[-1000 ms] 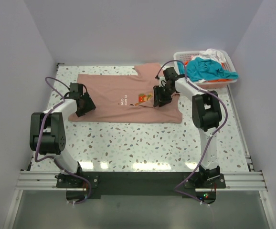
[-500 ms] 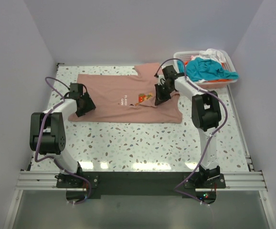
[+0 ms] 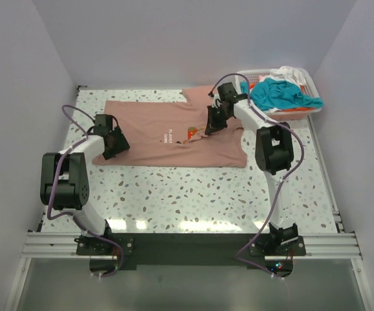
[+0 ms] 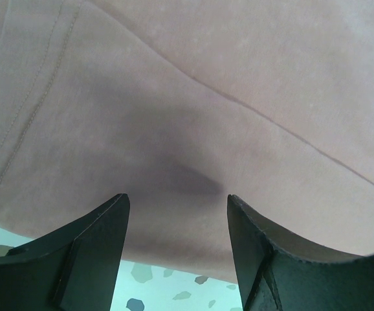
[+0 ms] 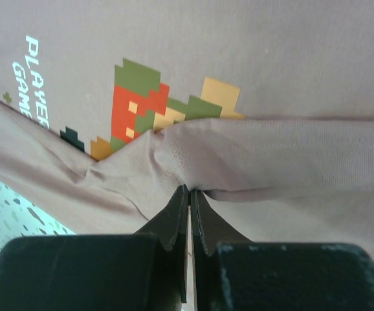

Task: Fold and stack the t-shirts
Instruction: Fold the tshirt

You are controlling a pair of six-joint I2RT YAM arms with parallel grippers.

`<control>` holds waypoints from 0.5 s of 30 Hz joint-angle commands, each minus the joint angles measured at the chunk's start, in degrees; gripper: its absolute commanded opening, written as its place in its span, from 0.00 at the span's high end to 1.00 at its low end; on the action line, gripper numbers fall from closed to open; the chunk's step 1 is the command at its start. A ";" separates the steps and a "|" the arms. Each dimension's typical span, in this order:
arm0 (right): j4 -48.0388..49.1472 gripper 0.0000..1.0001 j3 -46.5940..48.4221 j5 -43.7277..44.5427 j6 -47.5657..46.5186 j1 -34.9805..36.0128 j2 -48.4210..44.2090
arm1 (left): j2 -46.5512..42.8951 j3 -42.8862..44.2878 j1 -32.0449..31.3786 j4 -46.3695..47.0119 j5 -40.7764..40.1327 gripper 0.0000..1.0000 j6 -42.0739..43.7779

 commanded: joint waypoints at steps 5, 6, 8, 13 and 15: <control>4.11 1.00 7.15 -1.57 6.98 0.13 3.72 | -1.14 -2.08 -0.12 2.89 -0.75 0.33 1.12; 4.73 1.00 7.51 -1.57 7.42 0.22 3.99 | -1.23 -2.17 -0.12 2.89 -0.67 0.33 1.12; 6.66 1.00 8.21 -1.92 9.00 0.22 4.60 | -1.41 -2.44 -0.12 2.89 -0.67 0.33 1.12; 9.56 1.00 9.53 -2.80 11.46 0.22 6.10 | -1.41 -2.87 -0.03 2.71 -0.40 0.33 1.12; 10.70 1.00 9.62 -3.93 12.34 0.30 6.45 | -1.32 -2.79 -0.12 2.62 -0.40 0.33 1.12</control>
